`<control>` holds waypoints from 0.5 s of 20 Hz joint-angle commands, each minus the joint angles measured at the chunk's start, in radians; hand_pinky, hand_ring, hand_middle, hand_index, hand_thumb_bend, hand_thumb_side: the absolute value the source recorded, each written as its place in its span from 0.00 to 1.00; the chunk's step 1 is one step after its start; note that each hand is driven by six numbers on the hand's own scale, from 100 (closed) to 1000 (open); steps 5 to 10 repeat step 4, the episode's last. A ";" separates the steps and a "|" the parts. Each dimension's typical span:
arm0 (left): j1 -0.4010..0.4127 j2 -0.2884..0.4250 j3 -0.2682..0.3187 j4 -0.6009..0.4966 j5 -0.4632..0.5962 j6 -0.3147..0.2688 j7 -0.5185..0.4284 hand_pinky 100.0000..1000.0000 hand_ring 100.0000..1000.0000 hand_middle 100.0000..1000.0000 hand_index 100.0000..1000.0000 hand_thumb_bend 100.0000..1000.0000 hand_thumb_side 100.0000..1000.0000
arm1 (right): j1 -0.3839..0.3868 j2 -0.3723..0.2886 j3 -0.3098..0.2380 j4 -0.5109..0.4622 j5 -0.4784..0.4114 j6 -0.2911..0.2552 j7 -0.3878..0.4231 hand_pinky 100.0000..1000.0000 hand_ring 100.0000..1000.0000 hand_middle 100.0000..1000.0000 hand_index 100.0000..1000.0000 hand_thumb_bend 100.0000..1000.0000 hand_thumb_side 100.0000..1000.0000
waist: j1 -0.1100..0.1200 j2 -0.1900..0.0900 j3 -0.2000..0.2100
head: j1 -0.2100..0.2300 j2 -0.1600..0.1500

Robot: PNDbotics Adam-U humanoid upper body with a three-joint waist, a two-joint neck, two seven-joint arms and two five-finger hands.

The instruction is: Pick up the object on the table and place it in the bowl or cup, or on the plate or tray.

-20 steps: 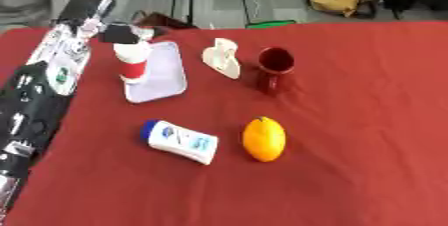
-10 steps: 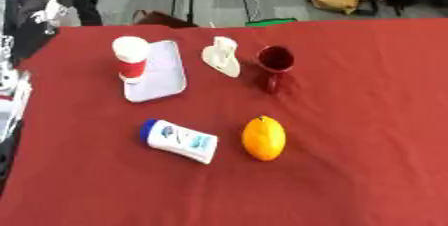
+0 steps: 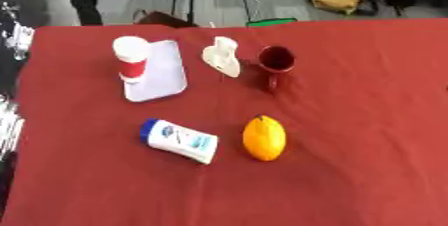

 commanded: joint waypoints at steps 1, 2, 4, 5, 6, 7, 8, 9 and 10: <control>-0.006 0.006 0.000 -0.019 0.010 -0.004 -0.009 0.67 0.58 0.65 0.89 0.54 0.63 | -0.013 -0.012 -0.008 -0.013 0.001 -0.001 -0.002 0.48 0.58 0.80 0.87 0.43 0.68 | -0.001 -0.010 0.001 | -0.002 -0.009; -0.006 0.005 0.000 -0.019 0.012 -0.005 -0.010 0.67 0.57 0.65 0.89 0.54 0.63 | -0.014 -0.013 -0.008 -0.013 0.001 -0.001 -0.002 0.48 0.58 0.80 0.87 0.43 0.68 | -0.001 -0.010 0.001 | -0.002 -0.010; -0.006 0.004 0.000 -0.018 0.014 -0.005 -0.012 0.67 0.57 0.64 0.89 0.53 0.63 | -0.015 -0.013 -0.008 -0.013 0.000 -0.001 -0.003 0.48 0.58 0.80 0.87 0.43 0.68 | -0.001 -0.009 0.001 | -0.002 -0.010; -0.006 0.004 0.000 -0.018 0.014 -0.005 -0.012 0.67 0.57 0.64 0.89 0.53 0.63 | -0.015 -0.013 -0.008 -0.013 0.000 -0.001 -0.003 0.48 0.58 0.80 0.87 0.43 0.68 | -0.001 -0.009 0.001 | -0.002 -0.010; -0.006 0.004 0.000 -0.018 0.014 -0.005 -0.012 0.67 0.57 0.64 0.89 0.53 0.63 | -0.015 -0.013 -0.008 -0.013 0.000 -0.001 -0.003 0.48 0.58 0.80 0.87 0.43 0.68 | -0.001 -0.009 0.001 | -0.002 -0.010; -0.006 0.004 0.000 -0.018 0.014 -0.005 -0.012 0.67 0.57 0.64 0.89 0.53 0.63 | -0.015 -0.013 -0.008 -0.013 0.000 -0.001 -0.003 0.48 0.58 0.80 0.87 0.43 0.68 | -0.001 -0.009 0.001 | -0.002 -0.010; -0.006 0.004 0.000 -0.018 0.014 -0.005 -0.012 0.67 0.57 0.64 0.89 0.53 0.63 | -0.015 -0.013 -0.008 -0.013 0.000 -0.001 -0.003 0.48 0.58 0.80 0.87 0.43 0.68 | -0.001 -0.009 0.001 | -0.002 -0.010; -0.006 0.004 0.000 -0.018 0.014 -0.005 -0.012 0.67 0.57 0.64 0.89 0.53 0.63 | -0.015 -0.013 -0.008 -0.013 0.000 -0.001 -0.003 0.48 0.58 0.80 0.87 0.43 0.68 | -0.001 -0.009 0.001 | -0.002 -0.010; -0.006 0.004 0.000 -0.018 0.014 -0.005 -0.012 0.67 0.57 0.64 0.89 0.53 0.63 | -0.015 -0.013 -0.008 -0.013 0.000 -0.001 -0.003 0.48 0.58 0.80 0.87 0.43 0.68 | -0.001 -0.009 0.001 | -0.002 -0.010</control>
